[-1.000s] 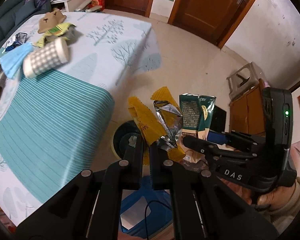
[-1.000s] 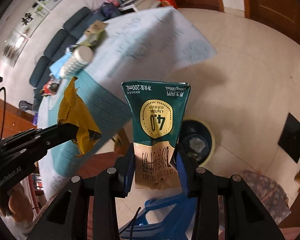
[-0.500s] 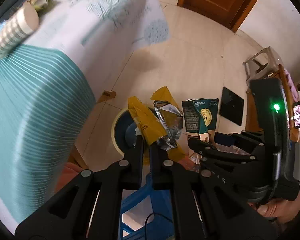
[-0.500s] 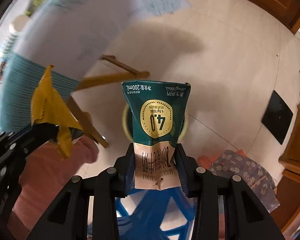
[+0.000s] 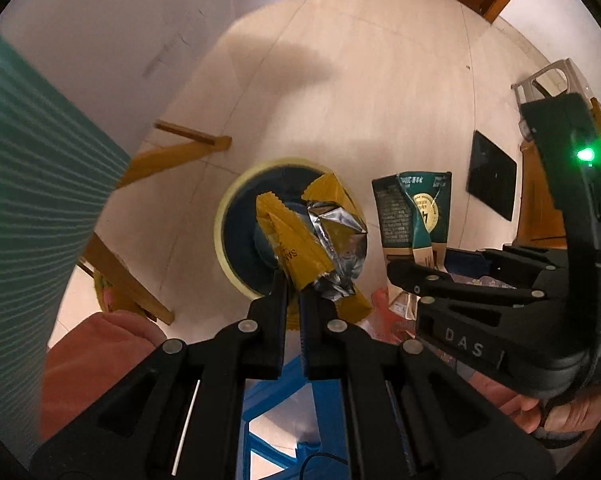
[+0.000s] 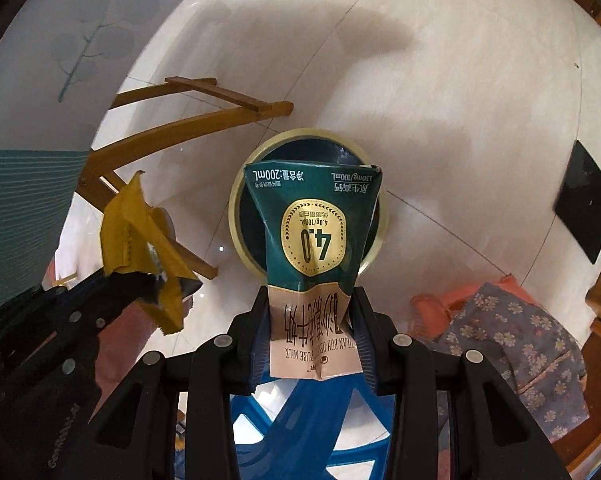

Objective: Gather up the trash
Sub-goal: 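Carry the chip bag and milk carton over the black trash bin, then open the left gripper to drop the chip bag while the right gripper releases the carton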

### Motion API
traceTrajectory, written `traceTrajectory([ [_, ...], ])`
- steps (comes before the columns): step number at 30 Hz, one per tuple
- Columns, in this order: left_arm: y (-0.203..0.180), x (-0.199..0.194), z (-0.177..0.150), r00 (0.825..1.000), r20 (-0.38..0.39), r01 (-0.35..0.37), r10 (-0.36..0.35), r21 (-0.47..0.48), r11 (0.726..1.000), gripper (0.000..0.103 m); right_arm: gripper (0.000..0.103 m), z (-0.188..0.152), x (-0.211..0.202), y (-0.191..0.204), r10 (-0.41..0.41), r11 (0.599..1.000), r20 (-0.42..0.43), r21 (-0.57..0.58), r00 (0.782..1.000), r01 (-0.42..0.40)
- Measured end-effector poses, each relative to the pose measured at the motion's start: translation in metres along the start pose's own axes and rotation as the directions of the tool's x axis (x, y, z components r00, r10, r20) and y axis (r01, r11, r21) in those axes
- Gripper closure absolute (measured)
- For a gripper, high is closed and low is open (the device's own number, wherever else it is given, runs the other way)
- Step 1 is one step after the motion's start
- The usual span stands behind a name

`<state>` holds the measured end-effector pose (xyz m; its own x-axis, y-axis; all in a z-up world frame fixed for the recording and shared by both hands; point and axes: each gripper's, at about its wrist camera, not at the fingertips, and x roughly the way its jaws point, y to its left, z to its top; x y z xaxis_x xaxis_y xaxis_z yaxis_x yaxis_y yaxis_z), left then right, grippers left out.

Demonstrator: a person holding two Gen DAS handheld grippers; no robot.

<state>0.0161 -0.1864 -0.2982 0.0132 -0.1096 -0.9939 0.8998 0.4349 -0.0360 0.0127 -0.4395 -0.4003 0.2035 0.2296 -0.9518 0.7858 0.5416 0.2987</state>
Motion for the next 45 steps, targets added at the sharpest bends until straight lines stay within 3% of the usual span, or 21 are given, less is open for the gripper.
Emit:
traceTrajectory([
  [16,0.006,0.038,0.016,0.997,-0.070,-0.034,0.033,-0.005,0.999,0.098,0.065,0.013,0.019,-0.011,0.014,0.999,-0.023,0.047,1.000,-0.013],
  [19,0.007,0.046,0.020,0.996,-0.081,-0.022,0.021,-0.017,1.000,0.085,0.065,0.016,0.022,-0.012,0.015,0.999,-0.025,0.053,1.000,-0.014],
  [21,0.008,0.050,0.023,0.996,-0.080,-0.029,0.028,-0.015,0.999,0.070,0.065,0.017,0.022,-0.013,0.017,0.998,-0.022,0.059,1.000,-0.016],
  [22,0.008,0.050,0.024,0.997,-0.076,-0.035,0.033,-0.018,0.999,0.069,0.065,0.018,0.022,-0.014,0.017,0.998,-0.021,0.063,1.000,-0.015],
  [36,0.023,0.051,0.024,0.996,-0.063,-0.074,0.068,-0.091,0.993,0.068,0.065,0.023,0.031,-0.014,0.024,0.997,-0.040,0.072,0.999,-0.021],
  [41,0.027,0.044,0.016,0.990,-0.055,-0.133,0.127,-0.129,0.983,0.068,0.064,0.023,0.034,-0.011,0.057,0.995,-0.036,0.079,0.998,-0.054],
  [45,0.033,0.036,0.011,0.988,-0.049,-0.155,0.148,-0.176,0.972,0.068,0.049,0.024,0.031,-0.001,0.087,0.994,-0.007,0.062,0.996,-0.086],
])
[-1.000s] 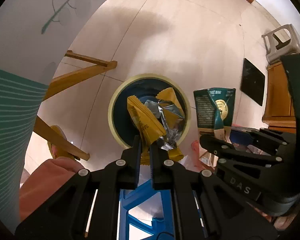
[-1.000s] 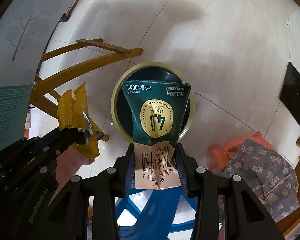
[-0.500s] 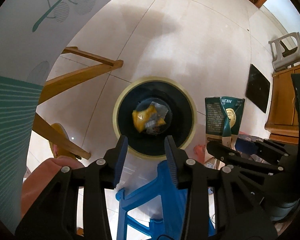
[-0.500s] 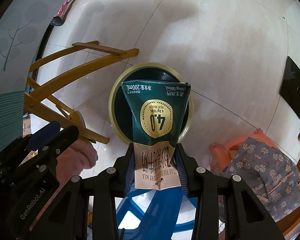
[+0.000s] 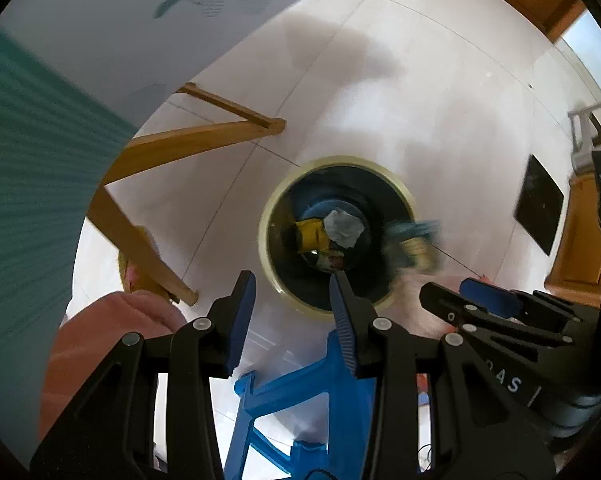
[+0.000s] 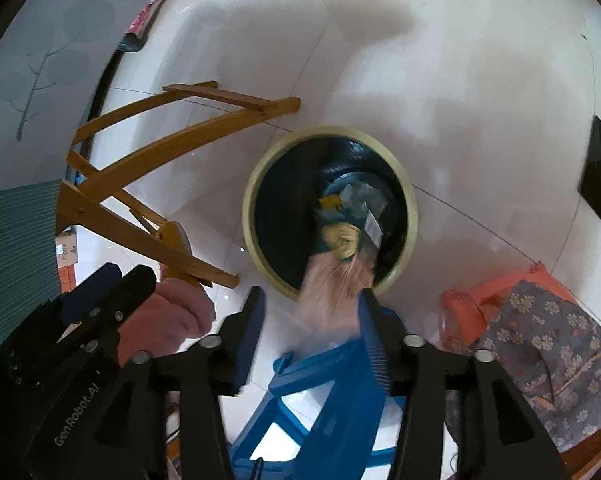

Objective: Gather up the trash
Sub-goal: 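Open the left gripper to drop the chip bag while the right gripper releases the carton, then swing both tools up from the bin back over the table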

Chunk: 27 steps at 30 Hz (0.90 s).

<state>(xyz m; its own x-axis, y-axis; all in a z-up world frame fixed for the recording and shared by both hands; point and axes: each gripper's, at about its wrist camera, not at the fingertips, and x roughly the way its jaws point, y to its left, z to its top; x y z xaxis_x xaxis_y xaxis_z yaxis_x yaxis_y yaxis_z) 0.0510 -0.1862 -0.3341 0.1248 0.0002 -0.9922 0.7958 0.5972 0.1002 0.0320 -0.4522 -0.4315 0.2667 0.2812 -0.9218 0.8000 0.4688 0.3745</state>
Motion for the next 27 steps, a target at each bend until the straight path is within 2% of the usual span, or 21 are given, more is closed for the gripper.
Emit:
traceTrajectory([
  [7,0.008,-0.009,-0.002,1.000,0.001,0.012,-0.012,-0.025,1.000,0.068,0.048,0.002,-0.006,0.004,0.000,1.000,0.021,-0.007,1.000,0.000],
  [15,0.009,-0.021,-0.009,0.999,-0.003,0.051,-0.051,-0.032,0.998,0.068,0.048,-0.002,-0.019,0.008,-0.048,0.997,0.033,-0.052,0.998,0.049],
  [21,0.011,-0.035,-0.014,0.996,-0.022,0.081,-0.082,-0.043,0.996,0.068,0.048,-0.012,-0.035,0.000,-0.163,0.987,-0.011,0.003,0.986,0.163],
  [27,0.006,-0.058,-0.027,0.997,-0.036,0.068,-0.068,-0.012,0.998,0.068,0.048,-0.031,-0.073,0.005,-0.280,0.960,-0.029,0.005,0.960,0.280],
])
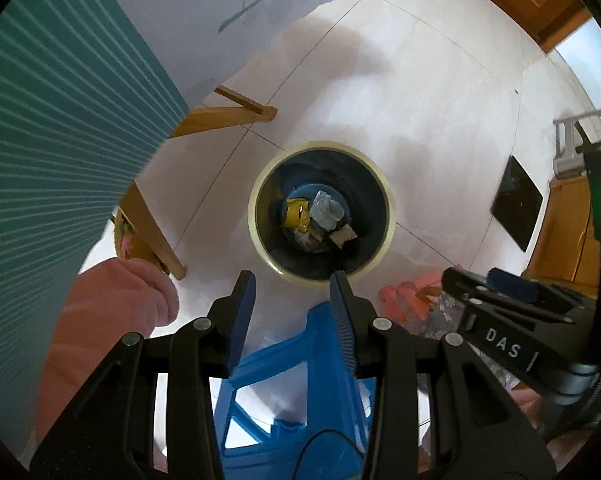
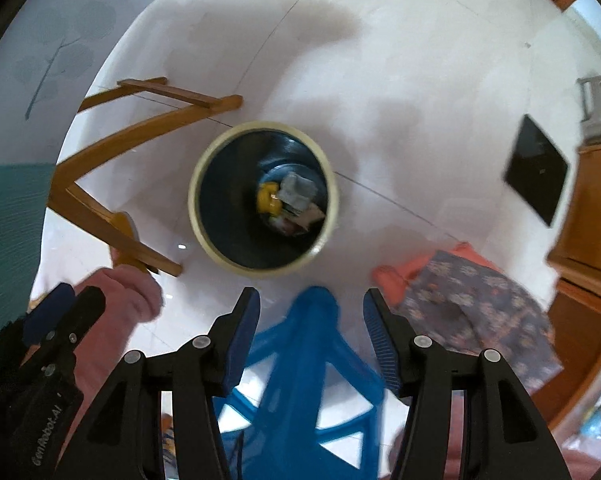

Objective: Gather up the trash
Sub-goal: 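Swing both tools up from the bin back over the table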

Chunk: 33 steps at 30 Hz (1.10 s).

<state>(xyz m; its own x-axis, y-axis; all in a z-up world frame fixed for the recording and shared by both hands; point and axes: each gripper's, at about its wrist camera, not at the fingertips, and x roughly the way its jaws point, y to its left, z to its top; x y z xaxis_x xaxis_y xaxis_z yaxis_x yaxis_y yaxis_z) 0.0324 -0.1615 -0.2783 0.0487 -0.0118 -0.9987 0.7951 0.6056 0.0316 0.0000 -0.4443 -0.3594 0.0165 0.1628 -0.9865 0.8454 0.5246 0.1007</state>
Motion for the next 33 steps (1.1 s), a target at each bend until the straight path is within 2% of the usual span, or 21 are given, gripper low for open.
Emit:
traceTrajectory([
  [5,-0.020,-0.038,-0.011,1.000,0.020,0.003,-0.005,0.094,0.996,0.068,0.048,-0.027,-0.051,0.006,-0.024,0.999,0.061,-0.036,0.998,0.027],
  [9,-0.027,-0.076,-0.020,0.998,0.058,0.011,-0.019,0.141,0.990,0.068,0.048,-0.044,-0.101,0.005,0.007,0.999,0.131,-0.036,0.991,-0.002],
  [17,-0.021,-0.170,-0.033,0.984,0.160,0.040,-0.076,0.215,0.976,0.068,0.048,-0.076,-0.203,0.022,0.083,0.989,0.273,-0.144,0.958,-0.044],
  [24,0.002,-0.251,-0.043,0.957,0.273,0.019,-0.094,0.268,0.963,0.068,0.048,-0.096,-0.271,0.065,0.130,0.964,0.380,-0.266,0.916,-0.026],
  [33,0.064,-0.292,-0.050,0.940,0.331,0.014,-0.080,0.195,0.981,0.068,0.048,-0.104,-0.329,0.130,0.200,0.918,0.455,-0.397,0.868,-0.003],
])
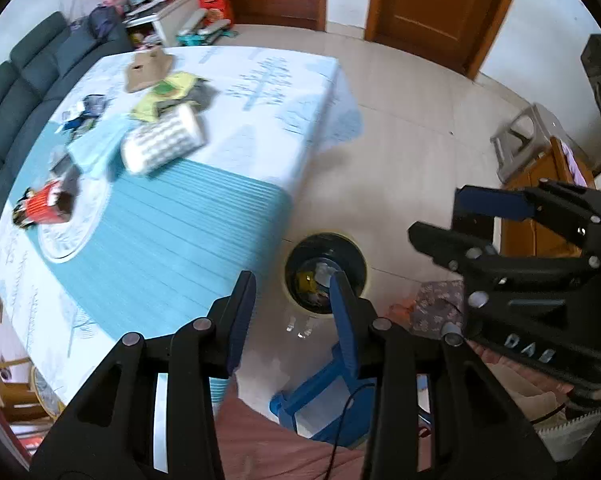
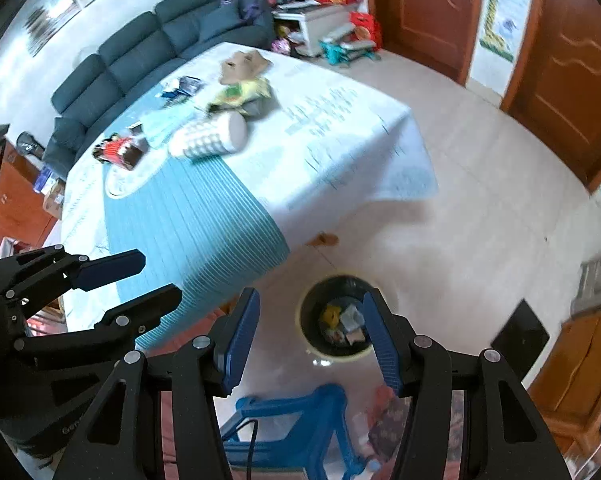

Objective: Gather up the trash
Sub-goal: 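Swing both tools up from the bin back over the table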

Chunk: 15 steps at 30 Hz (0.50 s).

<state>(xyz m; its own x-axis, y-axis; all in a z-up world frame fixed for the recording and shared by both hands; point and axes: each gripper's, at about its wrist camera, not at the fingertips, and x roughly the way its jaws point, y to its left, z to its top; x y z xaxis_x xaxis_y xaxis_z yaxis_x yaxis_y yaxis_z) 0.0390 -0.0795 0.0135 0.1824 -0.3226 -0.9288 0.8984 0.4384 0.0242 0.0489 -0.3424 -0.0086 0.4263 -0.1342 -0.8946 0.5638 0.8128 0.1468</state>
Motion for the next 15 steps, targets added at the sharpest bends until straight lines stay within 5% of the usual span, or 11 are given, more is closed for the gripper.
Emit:
traceTrajectory([
  [9,0.090,-0.023,-0.017,0.997,0.030,-0.069,0.074,-0.131,0.989,0.068,0.048,0.053,0.012,0.054,0.029,0.996,0.034,-0.090,0.999,-0.026],
  [15,0.173,-0.024,-0.036,0.992,0.015,-0.120,0.128,-0.263,0.957,0.068,0.048,0.094,0.038,0.100,0.072,0.987,0.034,-0.147,0.997,-0.066],
])
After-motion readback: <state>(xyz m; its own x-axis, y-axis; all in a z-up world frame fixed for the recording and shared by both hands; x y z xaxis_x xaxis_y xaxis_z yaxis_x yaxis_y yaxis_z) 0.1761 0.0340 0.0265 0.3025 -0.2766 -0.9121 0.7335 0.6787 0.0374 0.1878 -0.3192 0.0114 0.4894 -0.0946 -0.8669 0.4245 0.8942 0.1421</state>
